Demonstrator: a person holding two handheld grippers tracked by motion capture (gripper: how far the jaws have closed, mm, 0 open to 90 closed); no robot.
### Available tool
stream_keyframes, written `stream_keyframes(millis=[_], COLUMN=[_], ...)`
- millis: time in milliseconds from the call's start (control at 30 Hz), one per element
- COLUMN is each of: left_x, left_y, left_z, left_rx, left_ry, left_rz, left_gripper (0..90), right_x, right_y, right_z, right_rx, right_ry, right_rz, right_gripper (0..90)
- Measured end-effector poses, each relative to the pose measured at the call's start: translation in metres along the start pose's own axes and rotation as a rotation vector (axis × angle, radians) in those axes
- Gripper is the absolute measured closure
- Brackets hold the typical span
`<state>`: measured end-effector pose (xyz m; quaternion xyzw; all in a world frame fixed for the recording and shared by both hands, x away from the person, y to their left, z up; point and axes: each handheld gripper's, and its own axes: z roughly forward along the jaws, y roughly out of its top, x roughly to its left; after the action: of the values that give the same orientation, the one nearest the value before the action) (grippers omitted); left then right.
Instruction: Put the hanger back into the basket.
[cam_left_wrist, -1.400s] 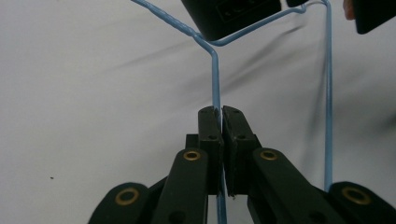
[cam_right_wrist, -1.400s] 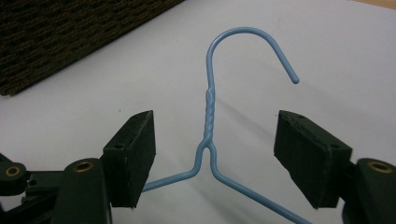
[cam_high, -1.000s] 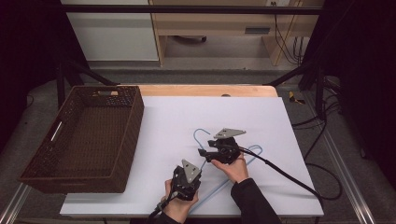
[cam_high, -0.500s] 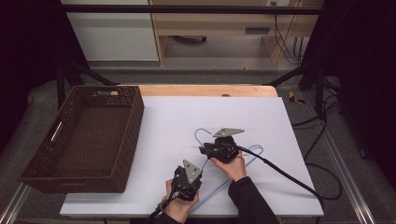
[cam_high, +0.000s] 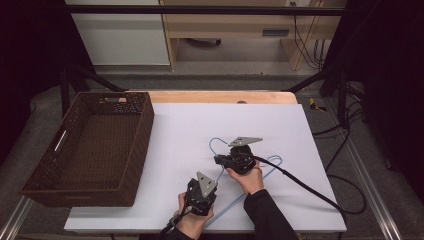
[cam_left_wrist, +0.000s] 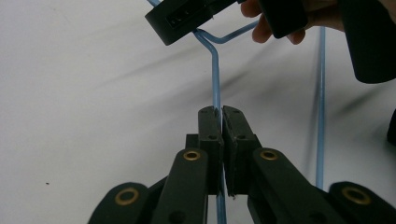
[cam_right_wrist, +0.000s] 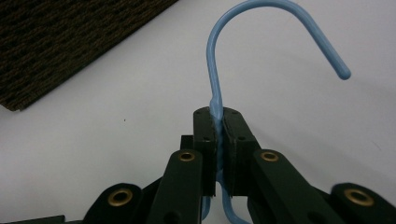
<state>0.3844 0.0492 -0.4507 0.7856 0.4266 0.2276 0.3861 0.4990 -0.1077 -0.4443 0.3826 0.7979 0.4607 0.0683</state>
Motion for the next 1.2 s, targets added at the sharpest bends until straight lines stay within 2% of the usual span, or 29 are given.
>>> stream_keyframes(millis=[133, 233, 400, 533, 600, 667, 700, 733, 800, 867, 900, 967, 1200], left_x=[0.001, 0.005, 0.017, 0.027, 0.031, 0.032, 0.029, 0.030, 0.027, 0.026, 0.024, 0.024, 0.025], left_y=[0.000, -0.001, 0.005, 0.011, 0.014, 0.015, 0.015, 0.015, 0.014, 0.013, 0.012, 0.013, 0.013], left_z=[0.001, 0.000, -0.009, -0.014, -0.013, -0.010, -0.008, -0.004, 0.003, 0.009, 0.013, 0.017, 0.020], left_rx=[0.007, 0.003, -0.024, -0.026, 0.001, 0.025, 0.049, 0.060, 0.083, 0.111, 0.124, 0.136, 0.129], left_ry=[-0.008, -0.036, -0.094, -0.145, -0.185, -0.226, -0.254, -0.234, -0.235, -0.225, -0.247, -0.235, -0.223], left_rz=[-0.003, -0.013, -0.012, -0.001, 0.011, 0.003, -0.013, 0.014, 0.029, 0.030, 0.009, 0.021, -0.009], left_gripper=[86.8, 86.1, 66.1, 55.2, 50.4, 48.4, 47.4, 47.0, 47.3, 50.3, 51.9, 55.3, 75.1], right_x=[0.000, 0.001, 0.002, 0.003, 0.003, 0.004, 0.004, 0.004, 0.005, 0.004, 0.005, 0.005, 0.005], right_y=[-0.001, -0.001, -0.001, 0.001, 0.001, 0.001, 0.000, 0.000, 0.000, 0.000, 0.000, 0.000, 0.000], right_z=[-0.001, -0.001, -0.003, -0.006, -0.007, -0.007, -0.007, -0.007, -0.007, -0.007, -0.007, -0.008, -0.008], right_rx=[0.002, 0.004, -0.004, -0.022, -0.020, -0.022, -0.022, -0.023, -0.023, -0.024, -0.023, -0.024, -0.024], right_ry=[-0.006, -0.007, -0.006, -0.006, -0.006, -0.006, -0.008, -0.006, -0.011, -0.011, -0.013, -0.014, -0.014], right_rz=[-0.013, -0.015, -0.025, -0.030, -0.036, -0.044, -0.046, -0.046, -0.045, -0.052, -0.055, -0.057, -0.061], right_gripper=[86.0, 86.0, 86.1, 86.1, 86.1, 86.1, 86.0, 86.0, 86.0, 86.0, 86.0, 86.0, 86.0])
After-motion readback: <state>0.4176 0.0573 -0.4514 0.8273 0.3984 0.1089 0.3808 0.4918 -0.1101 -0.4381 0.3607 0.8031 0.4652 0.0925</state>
